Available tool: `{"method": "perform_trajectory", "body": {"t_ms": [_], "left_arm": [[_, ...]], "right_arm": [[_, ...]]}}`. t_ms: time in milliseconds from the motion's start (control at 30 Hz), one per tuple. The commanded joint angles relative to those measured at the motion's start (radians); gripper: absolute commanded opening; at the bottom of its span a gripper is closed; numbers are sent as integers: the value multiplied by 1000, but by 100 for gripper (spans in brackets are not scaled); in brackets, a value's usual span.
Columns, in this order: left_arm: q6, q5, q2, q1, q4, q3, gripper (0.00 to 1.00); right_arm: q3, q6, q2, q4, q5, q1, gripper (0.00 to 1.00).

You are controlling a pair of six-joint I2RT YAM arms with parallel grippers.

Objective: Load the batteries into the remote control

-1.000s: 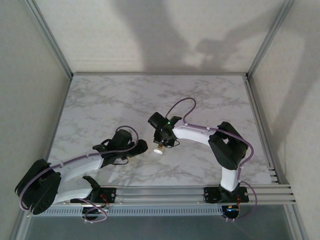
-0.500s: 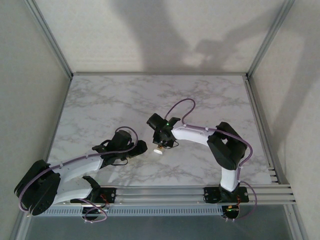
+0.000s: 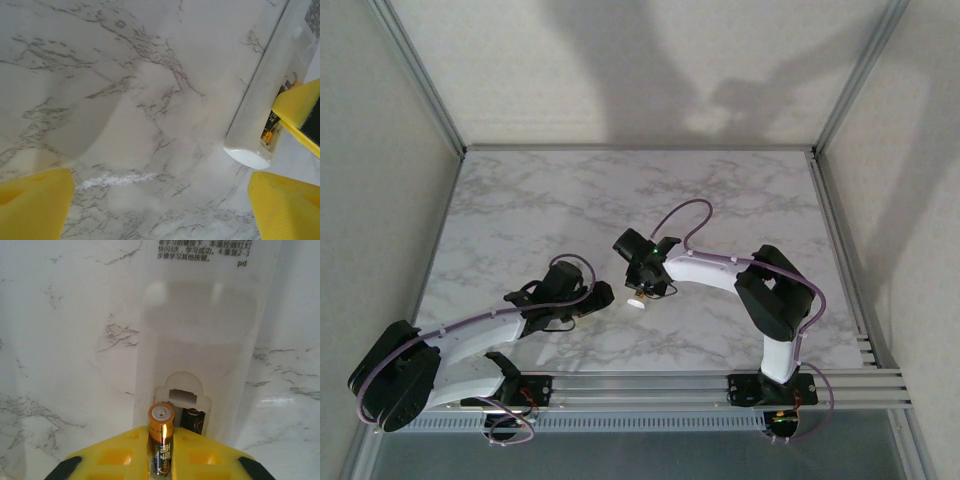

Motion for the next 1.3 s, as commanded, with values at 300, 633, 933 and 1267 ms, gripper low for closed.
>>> {"method": "perform_trajectory", "body": {"t_ms": [300, 633, 933, 1267], "left_arm": [[-16, -19, -10, -9, 3, -15, 90], [-5, -24, -6, -36, 4, -1, 86], [-36, -68, 46, -83, -10, 48, 81], [-88, -156, 9, -83, -53, 36, 84]], "right_arm": [[-1, -27, -60, -111, -9, 44, 32], [34, -238, -146, -202, 60, 18, 43], [44, -296, -112, -173, -42, -24, 36], [122, -175, 8, -224, -71, 2, 31]]}}
